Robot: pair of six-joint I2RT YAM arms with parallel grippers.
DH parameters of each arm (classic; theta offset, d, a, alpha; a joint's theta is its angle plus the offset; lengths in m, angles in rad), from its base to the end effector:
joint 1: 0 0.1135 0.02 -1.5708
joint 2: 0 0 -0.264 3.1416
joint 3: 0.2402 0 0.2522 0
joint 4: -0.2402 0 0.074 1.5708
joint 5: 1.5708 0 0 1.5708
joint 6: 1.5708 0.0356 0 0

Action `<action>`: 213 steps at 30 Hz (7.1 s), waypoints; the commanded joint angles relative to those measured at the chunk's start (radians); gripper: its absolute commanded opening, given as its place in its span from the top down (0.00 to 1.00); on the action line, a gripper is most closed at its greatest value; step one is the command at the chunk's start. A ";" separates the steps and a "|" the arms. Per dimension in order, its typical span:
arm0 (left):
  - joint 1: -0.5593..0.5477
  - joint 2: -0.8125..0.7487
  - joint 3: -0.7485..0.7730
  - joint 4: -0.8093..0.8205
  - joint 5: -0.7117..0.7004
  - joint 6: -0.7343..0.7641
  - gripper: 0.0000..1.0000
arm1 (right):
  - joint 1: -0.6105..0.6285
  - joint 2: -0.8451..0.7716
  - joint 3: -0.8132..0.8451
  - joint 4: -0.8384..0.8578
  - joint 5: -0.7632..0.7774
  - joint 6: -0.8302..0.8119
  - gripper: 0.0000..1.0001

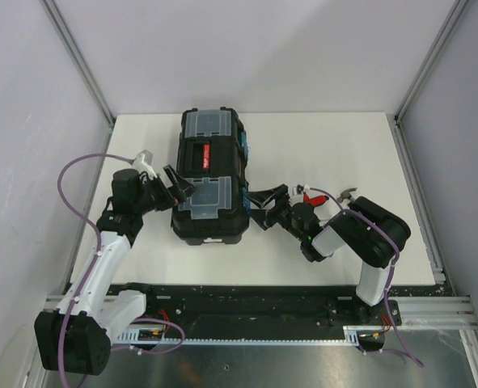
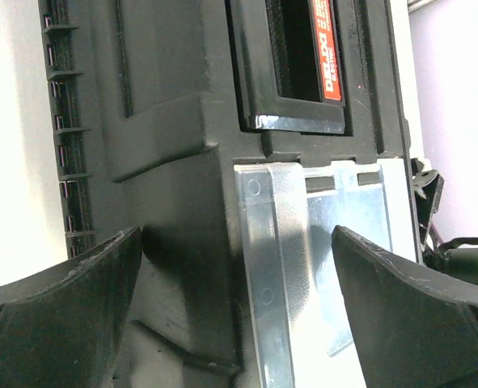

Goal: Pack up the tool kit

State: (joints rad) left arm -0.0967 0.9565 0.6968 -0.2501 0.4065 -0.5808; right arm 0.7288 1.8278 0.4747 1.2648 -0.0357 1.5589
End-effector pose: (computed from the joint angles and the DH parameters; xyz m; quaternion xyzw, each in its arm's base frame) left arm 0.2108 -0.0346 0.2722 -0.1033 0.8447 -0.3289 0.4095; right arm 0.2287 0.2059 0.1329 0.2864 0.6797 0.6200 0.2676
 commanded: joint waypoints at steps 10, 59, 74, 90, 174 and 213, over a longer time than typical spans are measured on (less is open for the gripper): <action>-0.026 0.082 -0.003 -0.139 0.072 0.073 0.01 | 0.087 0.033 0.148 0.336 -0.240 -0.107 0.03; -0.136 0.115 -0.058 -0.187 -0.180 0.144 0.05 | 0.057 -0.182 0.117 -0.214 -0.188 -0.331 0.98; -0.339 0.353 -0.012 -0.323 -0.427 0.123 0.11 | 0.046 -0.256 0.137 -0.523 -0.131 -0.349 0.99; -0.345 0.298 0.086 -0.365 -0.492 0.115 0.06 | 0.009 -0.484 0.142 -0.722 -0.041 -0.439 0.16; -0.344 0.269 0.137 -0.371 -0.490 0.143 0.02 | -0.047 -0.335 0.044 -0.385 -0.120 -0.452 0.01; -0.344 0.294 0.137 -0.370 -0.494 0.154 0.02 | -0.073 -0.354 0.054 -0.057 -0.251 -0.289 0.01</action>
State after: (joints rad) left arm -0.4168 1.1763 0.9157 -0.2947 -0.0986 -0.5385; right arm 0.6380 1.5738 0.4286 1.0004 -0.1928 1.2350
